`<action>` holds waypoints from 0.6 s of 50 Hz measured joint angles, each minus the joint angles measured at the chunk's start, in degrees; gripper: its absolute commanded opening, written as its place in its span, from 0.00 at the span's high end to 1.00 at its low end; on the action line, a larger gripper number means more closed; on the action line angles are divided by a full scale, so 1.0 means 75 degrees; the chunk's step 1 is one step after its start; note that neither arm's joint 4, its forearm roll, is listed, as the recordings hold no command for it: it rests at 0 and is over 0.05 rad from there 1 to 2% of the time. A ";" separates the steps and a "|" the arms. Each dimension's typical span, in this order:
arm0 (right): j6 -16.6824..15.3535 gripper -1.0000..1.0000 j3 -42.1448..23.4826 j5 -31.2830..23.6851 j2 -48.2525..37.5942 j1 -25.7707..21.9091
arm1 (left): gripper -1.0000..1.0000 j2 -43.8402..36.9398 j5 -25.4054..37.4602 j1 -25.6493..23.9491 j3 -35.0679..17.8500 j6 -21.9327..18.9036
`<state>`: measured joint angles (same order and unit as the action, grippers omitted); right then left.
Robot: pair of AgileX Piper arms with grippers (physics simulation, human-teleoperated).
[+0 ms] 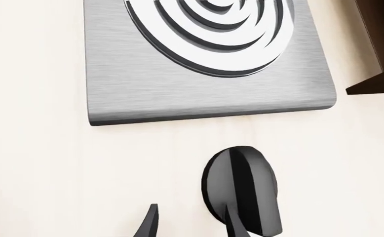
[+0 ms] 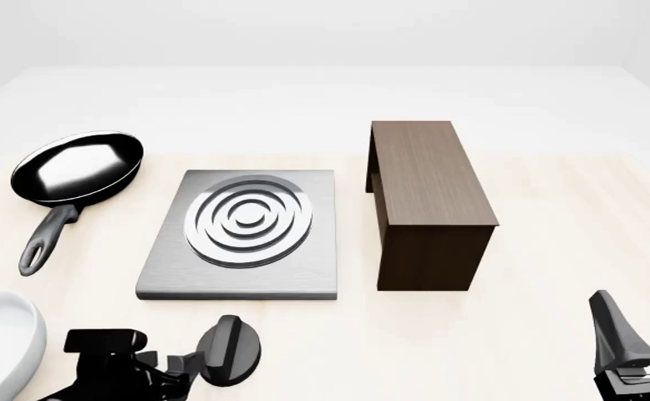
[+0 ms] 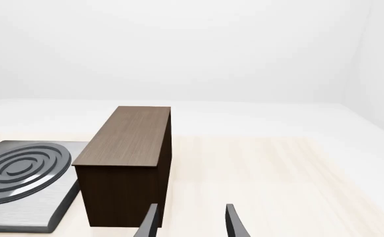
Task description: Turn on the stove.
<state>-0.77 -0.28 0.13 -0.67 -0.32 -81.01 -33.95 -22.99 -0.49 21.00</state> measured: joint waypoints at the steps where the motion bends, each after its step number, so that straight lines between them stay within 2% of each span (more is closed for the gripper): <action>1: 0.0000 0.00 0.0000 0.0000 0.0000 0.0000 | 0.00 0.0030 0.0023 -0.0042 -0.0001 0.0030; 17: -0.0001 0.00 0.0000 0.0000 0.0000 0.0000 | 0.00 0.0116 0.0117 -0.0671 -0.0090 0.0411; 30: -0.0001 0.00 0.0000 0.0000 0.0000 -0.0001 | 0.00 0.0056 0.0210 -0.0932 -0.0298 0.0520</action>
<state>-0.78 -0.28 0.13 -0.67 -0.33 -80.58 -32.37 -29.98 -2.73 24.90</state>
